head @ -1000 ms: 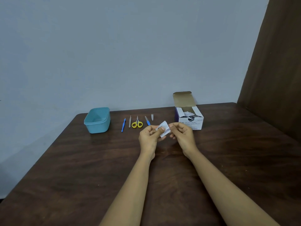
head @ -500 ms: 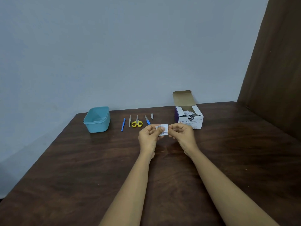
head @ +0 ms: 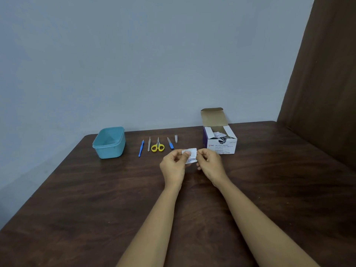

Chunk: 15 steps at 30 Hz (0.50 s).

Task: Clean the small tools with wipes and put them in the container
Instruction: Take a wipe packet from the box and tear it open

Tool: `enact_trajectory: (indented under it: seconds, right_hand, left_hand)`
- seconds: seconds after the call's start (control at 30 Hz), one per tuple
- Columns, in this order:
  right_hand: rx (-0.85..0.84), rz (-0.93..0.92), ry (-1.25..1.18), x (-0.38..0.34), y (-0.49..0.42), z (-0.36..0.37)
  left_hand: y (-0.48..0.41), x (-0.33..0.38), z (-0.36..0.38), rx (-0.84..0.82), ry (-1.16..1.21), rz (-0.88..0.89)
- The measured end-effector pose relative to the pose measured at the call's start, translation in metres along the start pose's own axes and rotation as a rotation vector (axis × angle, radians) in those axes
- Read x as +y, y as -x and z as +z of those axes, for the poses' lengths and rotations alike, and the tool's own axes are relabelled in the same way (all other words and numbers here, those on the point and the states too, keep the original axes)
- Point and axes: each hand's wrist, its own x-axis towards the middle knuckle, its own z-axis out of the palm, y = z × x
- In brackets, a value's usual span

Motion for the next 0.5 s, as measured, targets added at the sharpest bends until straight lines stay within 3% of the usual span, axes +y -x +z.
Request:
enact_trajectory:
  seconds: [0.27,0.4,0.5]
  right_hand:
    - [0.081,0.029,-0.034,0.001,-0.001,0.0]
    - [0.188,0.117,-0.201,0.002,-0.004,-0.001]
    - [0.3,0.177,-0.38,0.002,-0.008,-0.003]
  left_hand:
    - [-0.002,-0.004,0.003,0.041,0.02,-0.025]
    - [-0.006,-0.008,0.003,0.117,0.116,-0.089]
    - [-0.011,-0.007,0.007,0.081,-0.072,-0.022]
